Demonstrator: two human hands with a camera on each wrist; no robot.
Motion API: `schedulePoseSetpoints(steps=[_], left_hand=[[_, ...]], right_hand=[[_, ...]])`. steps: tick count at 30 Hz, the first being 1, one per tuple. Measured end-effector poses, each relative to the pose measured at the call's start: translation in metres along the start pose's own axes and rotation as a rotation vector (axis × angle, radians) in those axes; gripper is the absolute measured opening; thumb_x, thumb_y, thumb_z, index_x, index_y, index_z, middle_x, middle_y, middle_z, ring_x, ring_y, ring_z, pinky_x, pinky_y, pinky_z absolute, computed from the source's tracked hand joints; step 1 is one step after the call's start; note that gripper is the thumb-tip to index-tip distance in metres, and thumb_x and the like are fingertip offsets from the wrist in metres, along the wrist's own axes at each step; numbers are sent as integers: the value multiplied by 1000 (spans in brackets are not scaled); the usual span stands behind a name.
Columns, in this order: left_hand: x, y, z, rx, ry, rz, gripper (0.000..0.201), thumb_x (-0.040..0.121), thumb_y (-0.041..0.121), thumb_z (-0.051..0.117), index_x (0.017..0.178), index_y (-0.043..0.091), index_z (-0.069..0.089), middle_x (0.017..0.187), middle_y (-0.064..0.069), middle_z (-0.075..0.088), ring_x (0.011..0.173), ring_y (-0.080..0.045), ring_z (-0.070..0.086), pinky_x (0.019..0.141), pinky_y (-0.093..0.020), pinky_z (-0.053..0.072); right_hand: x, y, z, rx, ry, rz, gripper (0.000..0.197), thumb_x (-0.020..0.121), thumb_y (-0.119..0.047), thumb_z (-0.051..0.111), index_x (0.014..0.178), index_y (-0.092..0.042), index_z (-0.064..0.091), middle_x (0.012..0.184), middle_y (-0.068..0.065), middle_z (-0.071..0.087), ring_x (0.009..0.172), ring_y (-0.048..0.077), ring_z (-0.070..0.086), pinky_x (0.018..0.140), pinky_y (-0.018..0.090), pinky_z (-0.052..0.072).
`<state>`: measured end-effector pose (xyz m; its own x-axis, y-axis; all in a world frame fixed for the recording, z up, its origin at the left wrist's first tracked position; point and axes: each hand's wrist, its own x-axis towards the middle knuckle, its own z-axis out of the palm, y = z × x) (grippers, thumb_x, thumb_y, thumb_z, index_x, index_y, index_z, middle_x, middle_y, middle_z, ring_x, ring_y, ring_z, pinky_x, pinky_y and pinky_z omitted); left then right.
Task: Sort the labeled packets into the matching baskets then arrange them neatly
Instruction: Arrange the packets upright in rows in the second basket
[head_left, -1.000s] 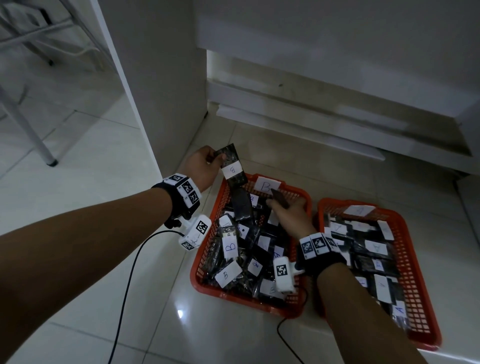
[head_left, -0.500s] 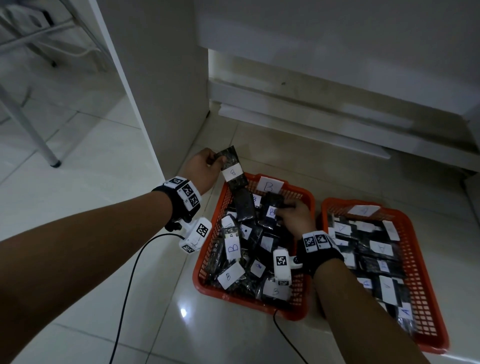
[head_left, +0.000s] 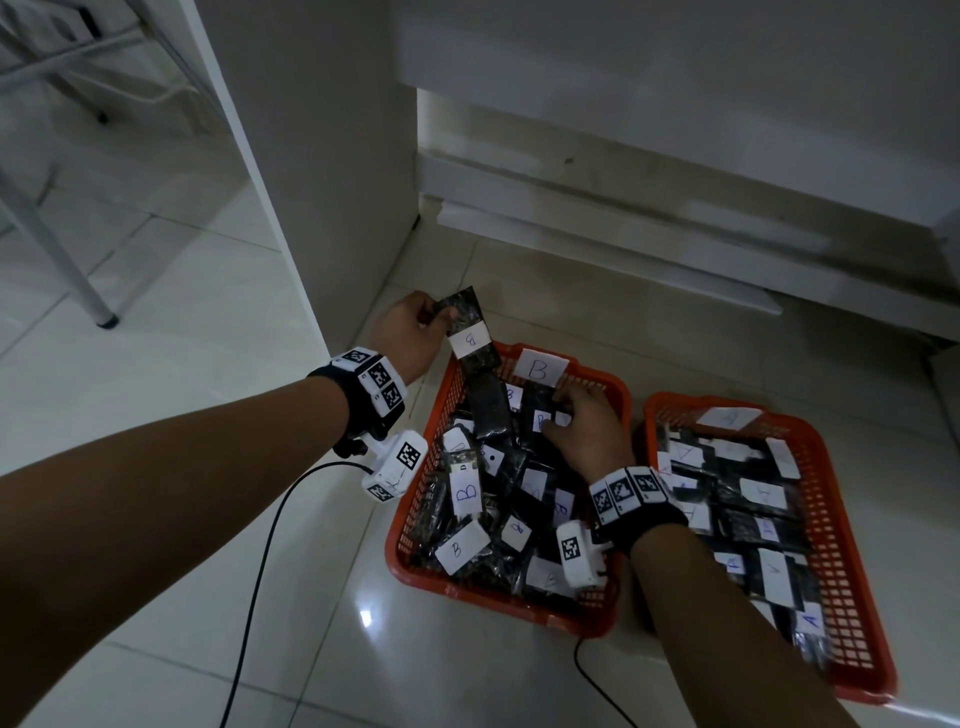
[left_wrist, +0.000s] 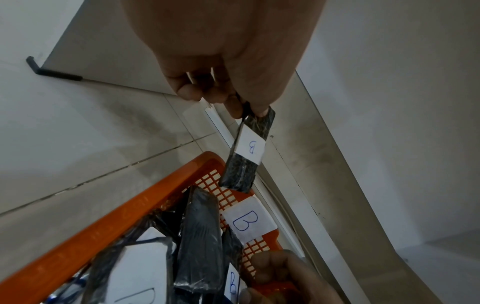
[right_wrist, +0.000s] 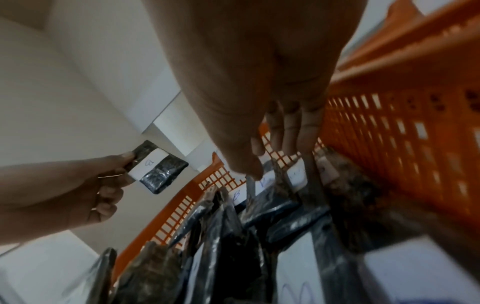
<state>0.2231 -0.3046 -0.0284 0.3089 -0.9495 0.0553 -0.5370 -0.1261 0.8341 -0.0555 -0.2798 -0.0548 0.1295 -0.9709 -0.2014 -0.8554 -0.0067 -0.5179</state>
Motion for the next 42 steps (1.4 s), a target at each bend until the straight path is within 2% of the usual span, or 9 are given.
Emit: schedulePoseSetpoints(steps=[4,6,19,25,30,35,37,40,42], left_hand=[[2,-1,-2,-15,17,-9,28,100,37,63,92,9,65,89,-9,70,80,-27,64,69,-37,49],[3,-2,-2,-18,22,-13,29,100,37,63,91,9,65,88,-8,70,80,-26,64,69,-36,48],[3,0,0,-34,34,-9,19,99,31,65,85,19,60,77,6,60,76,-17,57,66,-27,37],[3,-2,0,-38,25,12,19,98,33,65,86,18,61,81,1,64,80,-23,63,70,-33,47],[1,3,-1,-33,36,33,20,99,31,65,87,15,61,83,-1,64,81,-23,61,71,-33,47],[1,1,-2,-29,29,28,21,99,32,64,87,16,60,83,-1,63,82,-23,62,70,-32,46],[1,0,-2,-23,23,23,21,99,34,64,87,18,61,84,0,64,82,-22,62,70,-32,46],[1,-3,-2,-35,19,23,22,99,35,64,87,17,61,84,-2,66,82,-23,63,72,-34,48],[1,-4,-2,-40,8,17,23,99,37,64,86,18,61,85,-3,68,82,-23,64,73,-36,50]], right_hand=[[-4,6,-6,-223,-180,-29,77,79,-36,82,146,-23,48,147,10,45,130,35,51,104,46,50],[-9,9,-7,-314,-250,-46,88,77,-39,84,152,-25,42,150,9,43,136,38,43,109,49,46],[-13,8,-11,-351,-266,-108,75,82,-32,80,147,-23,45,149,8,47,131,37,45,106,50,46],[-15,6,-14,-313,-271,-113,78,83,-44,76,150,-27,42,147,3,51,132,34,44,103,43,45],[-14,3,-11,-218,-245,-146,64,88,-39,74,146,-29,49,136,-3,62,128,23,47,100,40,48],[-12,4,-8,-192,-252,-131,50,91,-37,72,137,-27,55,113,-5,66,112,18,57,92,41,54],[-11,3,-6,-200,-247,-140,57,90,-35,72,142,-27,50,108,-3,67,109,20,59,89,43,56],[-9,2,-6,-276,-283,-192,81,80,-41,78,151,-37,38,132,2,57,124,25,50,98,47,53],[-8,0,-8,-316,-339,-200,94,74,-43,81,154,-45,33,137,2,51,126,26,45,102,49,51]])
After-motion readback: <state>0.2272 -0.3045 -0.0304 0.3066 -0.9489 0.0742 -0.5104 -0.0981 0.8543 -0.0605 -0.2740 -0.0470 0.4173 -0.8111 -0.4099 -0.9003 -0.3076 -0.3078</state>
